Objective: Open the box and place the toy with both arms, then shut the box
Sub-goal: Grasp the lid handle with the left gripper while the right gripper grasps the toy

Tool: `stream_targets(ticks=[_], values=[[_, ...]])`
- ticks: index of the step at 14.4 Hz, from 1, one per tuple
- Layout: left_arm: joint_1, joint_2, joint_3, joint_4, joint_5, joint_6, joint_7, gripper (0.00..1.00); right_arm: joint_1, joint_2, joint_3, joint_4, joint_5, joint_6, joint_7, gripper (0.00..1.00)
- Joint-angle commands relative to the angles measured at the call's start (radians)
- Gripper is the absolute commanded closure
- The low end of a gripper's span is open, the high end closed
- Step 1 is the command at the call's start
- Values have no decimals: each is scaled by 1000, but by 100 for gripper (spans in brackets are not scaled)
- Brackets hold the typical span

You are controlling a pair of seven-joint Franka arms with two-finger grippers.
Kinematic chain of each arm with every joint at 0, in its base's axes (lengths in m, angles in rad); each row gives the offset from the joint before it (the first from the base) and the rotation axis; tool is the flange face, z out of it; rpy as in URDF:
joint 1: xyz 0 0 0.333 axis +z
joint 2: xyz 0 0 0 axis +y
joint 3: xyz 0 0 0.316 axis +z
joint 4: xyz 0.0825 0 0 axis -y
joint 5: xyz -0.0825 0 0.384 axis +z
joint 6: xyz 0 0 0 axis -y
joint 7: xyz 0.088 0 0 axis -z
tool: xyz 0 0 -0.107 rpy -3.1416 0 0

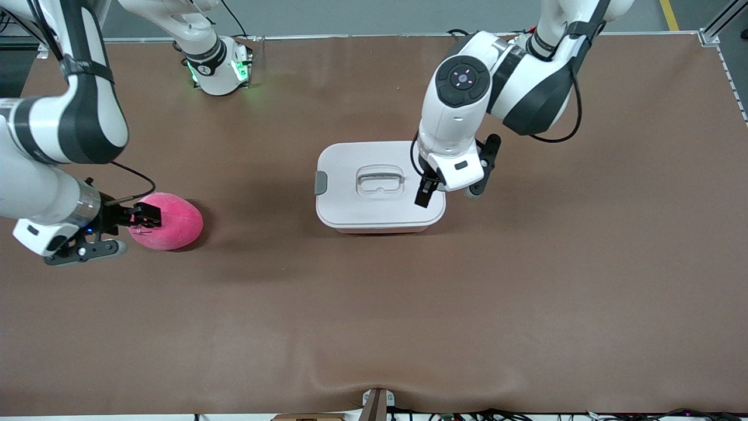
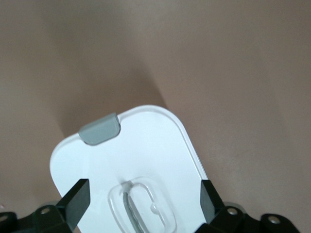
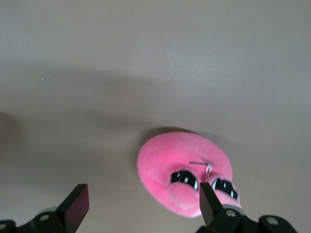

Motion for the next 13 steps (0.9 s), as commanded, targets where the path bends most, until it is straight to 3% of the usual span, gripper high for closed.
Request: stream_targets(ticks=[1,4,9,13], values=[[-28,25,7,19,-12,29,-95,0,-1,-23,0,-46,-33,36,-192,0],[-60,58,9,19,-12,68,-186,0,-19,-23,-1,-72,-37,51,-343,0],[-100,98,7,18,-12,117,-310,0,-37,-52,-4,-221,-59,198,-449,0],[-122,124,7,15,-12,148,-436,0,-47,-54,-6,-277,-71,217,-462,0]])
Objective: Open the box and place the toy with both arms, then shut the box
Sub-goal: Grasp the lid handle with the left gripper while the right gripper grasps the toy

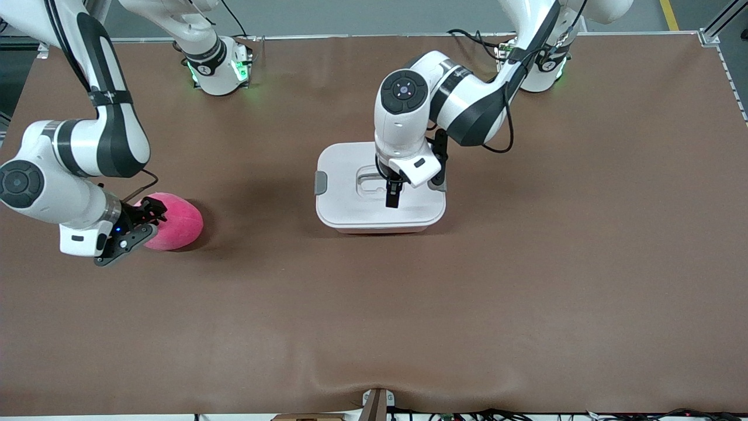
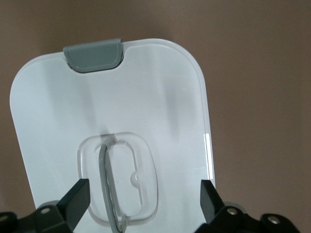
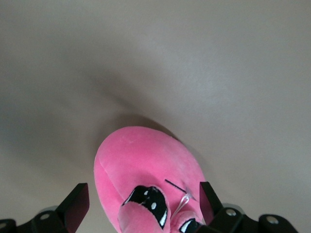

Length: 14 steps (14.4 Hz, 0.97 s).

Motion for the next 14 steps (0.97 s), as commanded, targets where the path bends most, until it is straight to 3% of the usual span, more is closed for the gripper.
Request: stream_targets(ticks=[1,12,13,14], values=[[-27,23,8,14,-12,19,-92,0,-27,-44,9,-83,-38,42,-16,0],[-76,63,10,-20,-11,37,-189,0,-40,-43,9,-132,-49,27,-53,0],[-76,63,10,-32,0,37,-189,5,-40,-43,9,-134,-49,22,-58,0],[-76,62,10,-33,2,39,-189,17,-40,-43,9,-132,-49,14,-68,0]])
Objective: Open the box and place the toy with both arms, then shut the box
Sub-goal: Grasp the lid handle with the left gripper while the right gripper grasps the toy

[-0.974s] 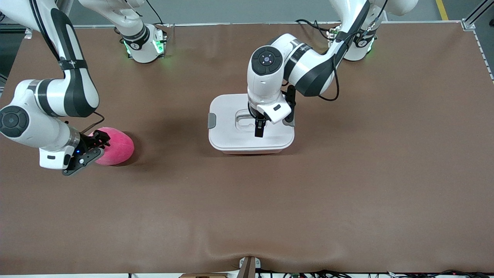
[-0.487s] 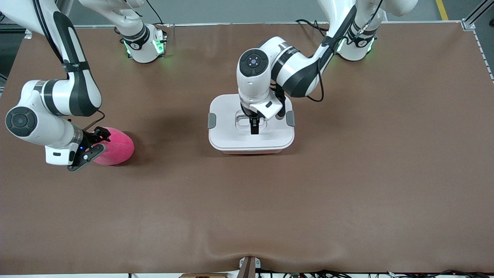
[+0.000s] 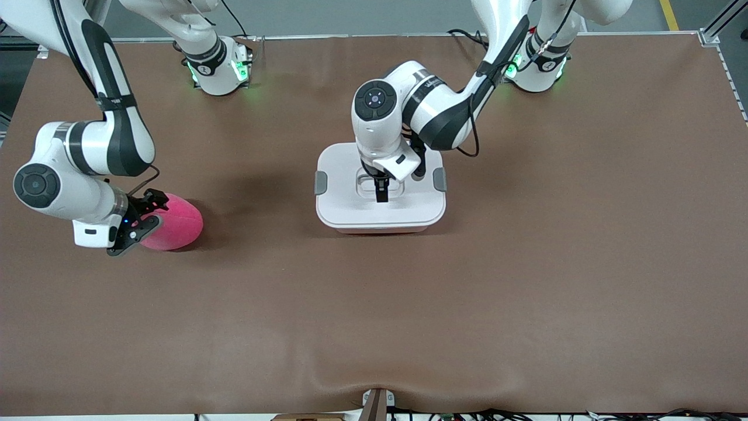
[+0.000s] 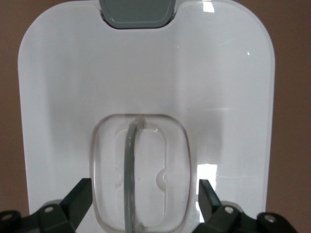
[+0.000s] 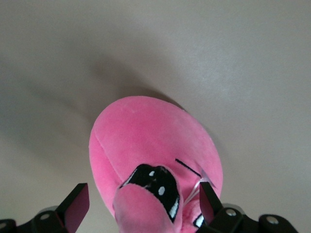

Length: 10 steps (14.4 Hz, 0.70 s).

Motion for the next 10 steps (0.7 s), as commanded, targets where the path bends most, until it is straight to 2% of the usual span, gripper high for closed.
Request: stream_targets(ticks=[1,3,4,5,6,7,8,10], values=[[-13,-9,10,-20,2,19,-11,36,-12,-34,10,-31,-20,-12,-31,0],[-13,-15,10,-20,2,19,-10,84,-16,-31,10,-31,-20,-24,-58,0],[-13,-18,11,-19,2,19,-11,100,-16,-29,10,-31,-20,-29,-64,0],[-11,-20,11,-19,2,19,-11,100,-18,-28,10,-30,-20,-41,-65,0],[-11,-20,11,-19,2,19,-11,100,-16,-28,10,-30,-20,-47,-65,8],[-11,-20,11,-19,2,19,-13,100,-16,-28,10,-28,-20,-64,-65,35],[-11,-21,11,-19,2,17,-12,100,-18,-28,10,-27,-20,-75,-63,57],[-11,-43,11,-17,2,11,-11,100,-19,-26,11,-25,-20,-77,-66,82]])
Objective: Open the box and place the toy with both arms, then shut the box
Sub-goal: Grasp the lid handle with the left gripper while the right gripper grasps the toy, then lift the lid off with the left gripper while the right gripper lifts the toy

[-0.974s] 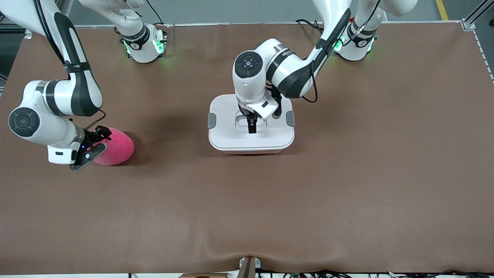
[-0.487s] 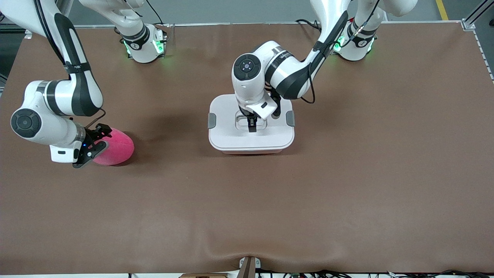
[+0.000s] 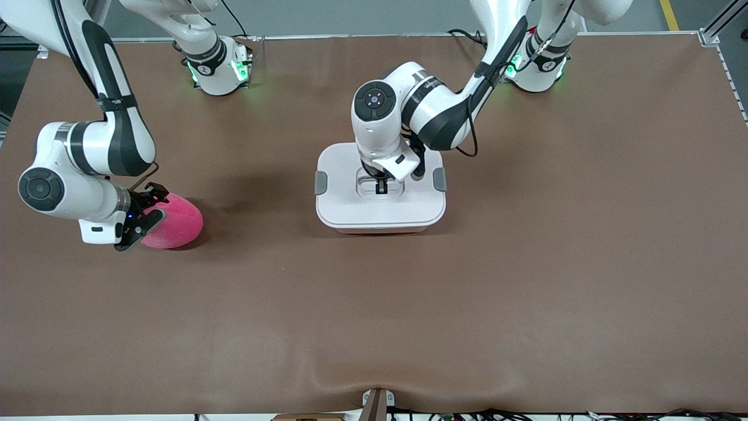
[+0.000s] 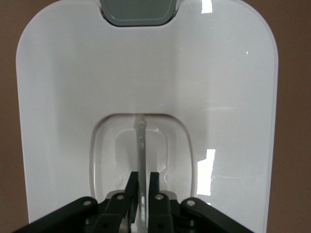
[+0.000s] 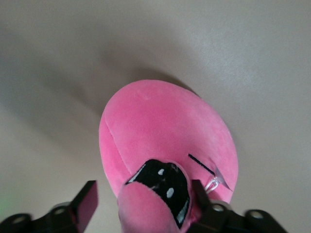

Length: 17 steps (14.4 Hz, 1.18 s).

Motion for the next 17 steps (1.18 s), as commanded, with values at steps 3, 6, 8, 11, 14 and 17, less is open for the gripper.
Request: stream_targets(ticks=[3,6,8,11,14,17], values=[[-7,-62,8,-10,0,-5,-11,100,-15,-27,11,-4,-19,-13,-42,100],[-7,-77,10,-7,0,-7,-10,100,-10,-26,11,32,-19,-26,-78,100],[-1,-92,10,-5,2,-14,-7,100,-4,-27,13,62,-19,-30,-82,100],[9,-102,22,-5,9,-48,7,100,30,-27,18,134,-19,-98,-80,100],[55,-115,20,-8,31,-69,62,100,103,-27,16,223,-18,-200,-59,100],[114,-135,19,-17,31,-91,134,100,189,-30,14,284,-24,-269,-19,100]])
